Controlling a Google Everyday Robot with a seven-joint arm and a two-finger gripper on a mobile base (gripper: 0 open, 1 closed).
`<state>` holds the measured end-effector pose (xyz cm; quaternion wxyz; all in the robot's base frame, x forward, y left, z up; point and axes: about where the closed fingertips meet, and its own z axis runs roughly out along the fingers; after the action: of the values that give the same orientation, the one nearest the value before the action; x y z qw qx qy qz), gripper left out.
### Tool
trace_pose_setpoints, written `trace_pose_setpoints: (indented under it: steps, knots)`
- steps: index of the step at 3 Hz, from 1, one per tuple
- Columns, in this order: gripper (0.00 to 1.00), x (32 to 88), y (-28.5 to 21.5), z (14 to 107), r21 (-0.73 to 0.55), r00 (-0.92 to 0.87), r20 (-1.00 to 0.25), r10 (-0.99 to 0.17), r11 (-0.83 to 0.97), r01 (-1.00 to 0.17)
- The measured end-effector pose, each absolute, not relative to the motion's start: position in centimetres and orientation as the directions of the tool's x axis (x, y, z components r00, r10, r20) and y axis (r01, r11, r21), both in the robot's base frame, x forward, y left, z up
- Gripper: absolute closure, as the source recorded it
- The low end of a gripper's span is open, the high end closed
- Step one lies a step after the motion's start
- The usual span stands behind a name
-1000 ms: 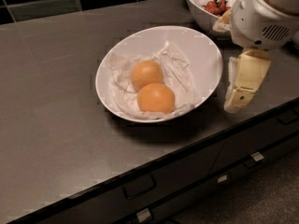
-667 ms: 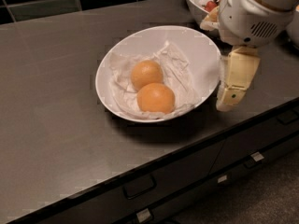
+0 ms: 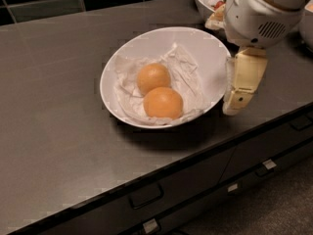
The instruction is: Pick orange from white bowl
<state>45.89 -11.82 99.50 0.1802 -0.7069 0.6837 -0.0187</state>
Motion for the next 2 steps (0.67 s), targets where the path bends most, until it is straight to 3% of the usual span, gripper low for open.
trace_pose_setpoints:
  steps: [2]
  knots:
    - [0.00, 47.6, -7.3, 99.5, -0.300, 0.228, -0.183, -0.956, -0.167, -0.939]
